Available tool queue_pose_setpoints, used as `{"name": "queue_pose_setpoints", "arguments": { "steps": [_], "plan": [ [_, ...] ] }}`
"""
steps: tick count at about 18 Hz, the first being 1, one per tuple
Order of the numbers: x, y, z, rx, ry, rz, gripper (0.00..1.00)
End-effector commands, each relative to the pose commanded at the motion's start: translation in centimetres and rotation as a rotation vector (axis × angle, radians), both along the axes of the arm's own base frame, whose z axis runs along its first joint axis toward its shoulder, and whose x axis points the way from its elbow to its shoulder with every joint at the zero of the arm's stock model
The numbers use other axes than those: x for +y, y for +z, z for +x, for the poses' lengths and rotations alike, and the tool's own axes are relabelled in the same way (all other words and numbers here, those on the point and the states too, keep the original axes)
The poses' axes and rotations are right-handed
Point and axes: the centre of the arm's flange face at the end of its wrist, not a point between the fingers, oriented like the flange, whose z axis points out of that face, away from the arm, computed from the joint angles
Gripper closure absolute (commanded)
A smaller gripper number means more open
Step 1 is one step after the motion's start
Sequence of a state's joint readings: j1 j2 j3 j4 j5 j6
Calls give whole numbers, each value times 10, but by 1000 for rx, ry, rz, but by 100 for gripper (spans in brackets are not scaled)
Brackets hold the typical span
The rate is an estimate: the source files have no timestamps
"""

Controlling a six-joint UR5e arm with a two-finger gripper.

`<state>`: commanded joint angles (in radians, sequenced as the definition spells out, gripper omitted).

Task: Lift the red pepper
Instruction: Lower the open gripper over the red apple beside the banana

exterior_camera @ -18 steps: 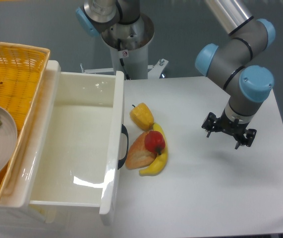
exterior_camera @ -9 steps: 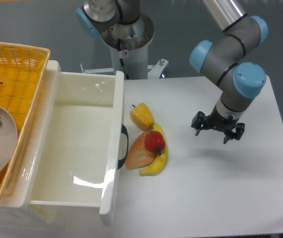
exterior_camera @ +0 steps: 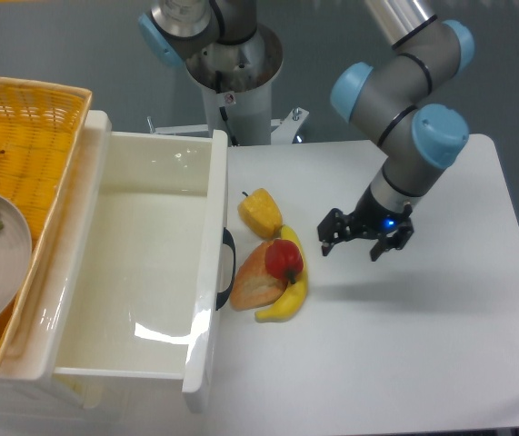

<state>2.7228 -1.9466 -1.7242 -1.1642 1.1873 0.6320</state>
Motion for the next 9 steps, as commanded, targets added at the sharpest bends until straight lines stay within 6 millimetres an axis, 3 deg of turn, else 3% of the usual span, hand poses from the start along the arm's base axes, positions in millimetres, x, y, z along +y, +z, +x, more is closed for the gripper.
{"name": "queue_pose_setpoints", "arguments": {
  "steps": [9],
  "plan": [
    [12, -11, 25, -90, -30, 3, 0]
  ]
}}
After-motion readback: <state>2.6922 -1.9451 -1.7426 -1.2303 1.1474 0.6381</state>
